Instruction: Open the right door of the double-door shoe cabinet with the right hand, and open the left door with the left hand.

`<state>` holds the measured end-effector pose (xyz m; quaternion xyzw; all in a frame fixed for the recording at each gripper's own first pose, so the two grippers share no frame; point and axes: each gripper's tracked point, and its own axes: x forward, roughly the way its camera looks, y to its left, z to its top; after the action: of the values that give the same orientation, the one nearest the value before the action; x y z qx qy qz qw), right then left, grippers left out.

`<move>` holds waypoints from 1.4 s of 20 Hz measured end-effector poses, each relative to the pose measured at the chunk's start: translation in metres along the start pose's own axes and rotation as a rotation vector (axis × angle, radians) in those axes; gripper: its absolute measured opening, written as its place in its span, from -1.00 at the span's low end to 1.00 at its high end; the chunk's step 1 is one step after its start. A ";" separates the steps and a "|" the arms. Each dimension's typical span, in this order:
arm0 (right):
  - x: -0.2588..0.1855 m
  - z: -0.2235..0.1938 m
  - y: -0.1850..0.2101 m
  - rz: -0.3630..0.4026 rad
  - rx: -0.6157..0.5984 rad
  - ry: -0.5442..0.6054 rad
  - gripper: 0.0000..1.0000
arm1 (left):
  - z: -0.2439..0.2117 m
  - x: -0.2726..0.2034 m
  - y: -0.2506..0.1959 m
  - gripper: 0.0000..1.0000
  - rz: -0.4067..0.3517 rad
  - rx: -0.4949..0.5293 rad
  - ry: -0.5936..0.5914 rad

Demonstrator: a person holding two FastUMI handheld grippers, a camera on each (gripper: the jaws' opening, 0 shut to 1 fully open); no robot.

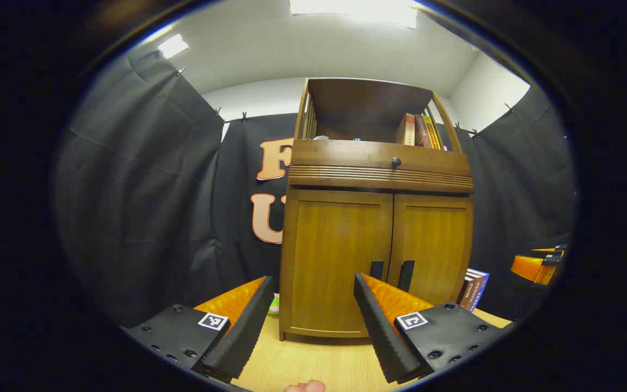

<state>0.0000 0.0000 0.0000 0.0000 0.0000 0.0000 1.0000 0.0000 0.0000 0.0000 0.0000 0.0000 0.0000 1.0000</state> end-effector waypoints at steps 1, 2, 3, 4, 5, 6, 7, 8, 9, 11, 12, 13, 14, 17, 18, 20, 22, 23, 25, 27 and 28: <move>0.002 -0.001 0.000 -0.002 0.006 0.001 0.86 | -0.003 0.000 0.000 0.97 0.000 0.005 0.004; 0.005 -0.002 0.001 0.002 0.005 -0.009 0.86 | -0.005 0.002 -0.001 0.97 -0.003 0.002 0.013; 0.010 0.000 0.001 0.002 -0.001 -0.018 0.86 | -0.008 0.004 -0.003 0.97 -0.011 -0.008 0.028; 0.015 -0.002 0.000 0.001 -0.005 -0.010 0.86 | -0.009 0.004 -0.008 0.90 -0.024 -0.018 0.041; 0.018 -0.004 0.004 0.008 -0.003 -0.009 0.87 | -0.009 0.004 -0.012 0.92 -0.033 -0.025 0.046; 0.021 -0.005 0.006 0.014 0.004 -0.010 0.86 | -0.014 0.011 -0.018 0.90 -0.039 -0.029 0.051; 0.026 -0.006 0.009 0.024 0.009 -0.009 0.86 | -0.018 0.016 -0.023 0.91 -0.047 -0.034 0.054; 0.028 -0.011 0.013 0.033 0.008 -0.004 0.85 | -0.022 0.020 -0.026 0.92 -0.050 -0.041 0.060; 0.032 -0.015 0.014 0.034 0.003 0.001 0.85 | -0.025 0.023 -0.029 0.92 -0.058 -0.054 0.068; 0.035 -0.024 0.015 0.038 0.003 0.017 0.86 | -0.026 0.026 -0.030 0.90 -0.065 -0.076 0.066; 0.036 -0.026 0.018 0.045 0.012 0.016 0.86 | -0.027 0.028 -0.028 0.89 -0.057 -0.074 0.064; 0.037 -0.026 0.021 0.053 0.021 0.019 0.86 | -0.027 0.031 -0.026 0.97 -0.051 -0.070 0.058; 0.037 -0.027 0.023 0.062 0.029 0.027 0.85 | -0.026 0.032 -0.024 0.97 -0.045 -0.063 0.051; 0.040 -0.021 0.024 0.067 0.023 0.008 0.86 | -0.024 0.035 -0.022 0.92 -0.040 -0.061 0.038; 0.040 -0.020 0.024 0.062 0.016 0.007 0.86 | -0.024 0.035 -0.023 0.91 -0.042 -0.068 0.039; 0.038 -0.022 0.025 0.058 0.016 0.002 0.86 | -0.028 0.035 -0.025 0.89 -0.057 -0.071 0.044; 0.036 -0.024 0.030 0.066 0.028 0.010 0.85 | -0.027 0.035 -0.023 0.91 -0.052 -0.053 0.040; 0.033 -0.022 0.032 0.067 0.028 0.008 0.86 | -0.027 0.034 -0.021 0.92 -0.046 -0.048 0.034; 0.028 -0.018 0.033 0.067 0.020 -0.008 0.85 | -0.026 0.035 -0.022 0.93 -0.043 -0.048 0.024; 0.023 -0.017 0.035 0.065 0.003 -0.011 0.85 | -0.025 0.031 -0.022 0.95 -0.045 -0.047 0.025; 0.021 -0.018 0.035 0.065 -0.001 -0.012 0.85 | -0.023 0.030 -0.020 0.96 -0.038 -0.044 0.019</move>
<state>0.0215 0.0351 -0.0177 -0.0003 -0.0060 0.0324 0.9995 0.0299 -0.0200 -0.0234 -0.0219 0.0096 -0.0191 0.9995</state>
